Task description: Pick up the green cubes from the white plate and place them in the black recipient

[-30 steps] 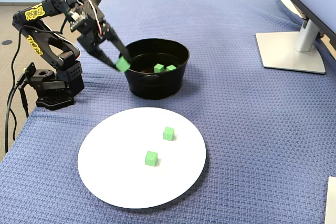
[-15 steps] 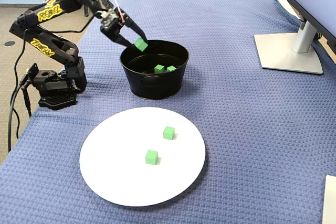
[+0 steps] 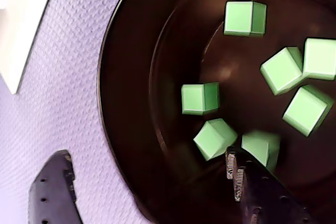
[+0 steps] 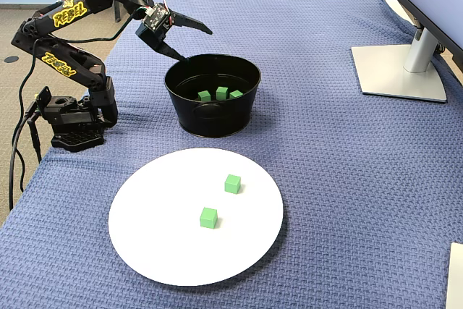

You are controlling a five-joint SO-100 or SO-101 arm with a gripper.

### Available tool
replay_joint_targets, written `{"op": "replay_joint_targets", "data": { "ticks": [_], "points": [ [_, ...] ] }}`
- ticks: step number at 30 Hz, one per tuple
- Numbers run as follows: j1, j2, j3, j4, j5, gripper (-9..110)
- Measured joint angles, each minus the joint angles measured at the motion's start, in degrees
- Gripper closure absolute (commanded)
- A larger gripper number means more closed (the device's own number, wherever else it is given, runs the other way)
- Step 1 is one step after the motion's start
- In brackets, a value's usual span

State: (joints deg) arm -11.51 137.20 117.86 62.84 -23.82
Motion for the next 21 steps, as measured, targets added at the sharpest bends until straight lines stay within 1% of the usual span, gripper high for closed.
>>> {"op": "replay_joint_targets", "data": {
  "ticks": [4, 6, 10, 14, 18, 21],
  "points": [
    [9.67, -1.14, -3.96, 1.76, -7.47, 71],
    [16.35, -2.90, -5.27, 1.23, -11.87, 78],
    [30.15, -7.56, -7.03, -3.52, -18.98, 78],
    [41.75, -13.45, -7.91, -9.05, -27.07, 81],
    [49.13, -19.95, -7.91, -17.58, -33.22, 79],
    [52.29, -25.40, -9.05, -21.18, -35.33, 79]
  ]
}}
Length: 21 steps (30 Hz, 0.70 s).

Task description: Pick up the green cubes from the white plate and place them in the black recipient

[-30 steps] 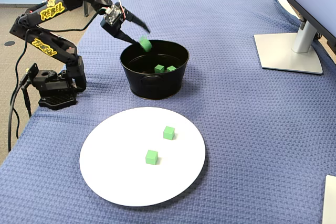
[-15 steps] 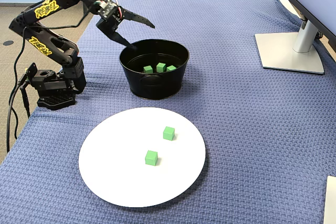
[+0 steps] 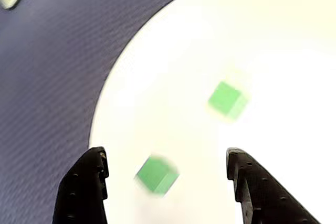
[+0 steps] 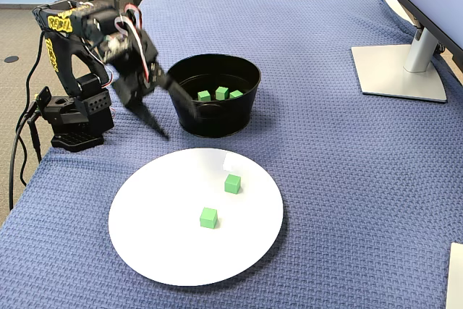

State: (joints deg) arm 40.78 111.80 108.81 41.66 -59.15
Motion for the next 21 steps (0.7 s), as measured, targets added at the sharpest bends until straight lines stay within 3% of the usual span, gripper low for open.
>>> {"op": "replay_joint_targets", "data": {
  "ticks": [21],
  "points": [
    [4.22, -28.48, -13.62, -9.67, -1.67, 81]
  ]
}}
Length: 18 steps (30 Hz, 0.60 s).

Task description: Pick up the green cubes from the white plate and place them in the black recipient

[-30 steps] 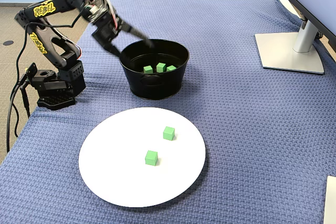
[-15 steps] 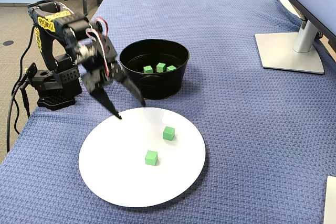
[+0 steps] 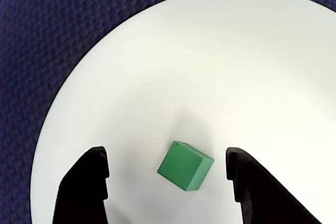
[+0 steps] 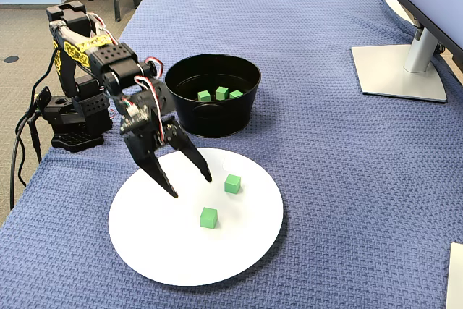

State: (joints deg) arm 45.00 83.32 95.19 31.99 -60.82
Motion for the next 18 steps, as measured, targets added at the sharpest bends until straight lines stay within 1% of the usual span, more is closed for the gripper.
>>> {"op": "replay_joint_targets", "data": {
  "ticks": [8, 18],
  "points": [
    [-0.44, -7.73, -5.89, 2.72, 2.37, 80],
    [-1.23, -16.87, -7.91, 1.58, 3.87, 81]
  ]
}}
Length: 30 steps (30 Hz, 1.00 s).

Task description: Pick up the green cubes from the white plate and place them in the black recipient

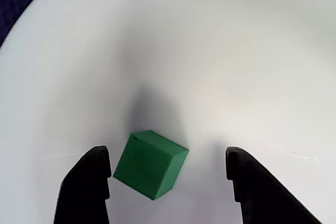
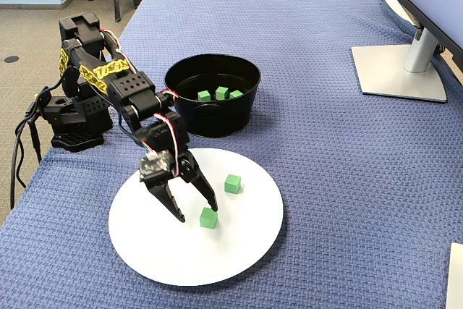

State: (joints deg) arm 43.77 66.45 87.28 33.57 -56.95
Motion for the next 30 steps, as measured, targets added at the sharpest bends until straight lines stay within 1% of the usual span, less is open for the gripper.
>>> {"op": "replay_joint_targets", "data": {
  "ticks": [9, 21, 24, 30],
  "points": [
    [-1.32, -2.46, 0.00, -5.45, -0.88, 83],
    [-3.16, -2.72, 3.34, -8.61, -1.58, 83],
    [-3.34, -2.72, 4.22, -9.58, -1.93, 85],
    [-3.34, -2.64, 5.45, -11.16, -1.93, 92]
  ]
}}
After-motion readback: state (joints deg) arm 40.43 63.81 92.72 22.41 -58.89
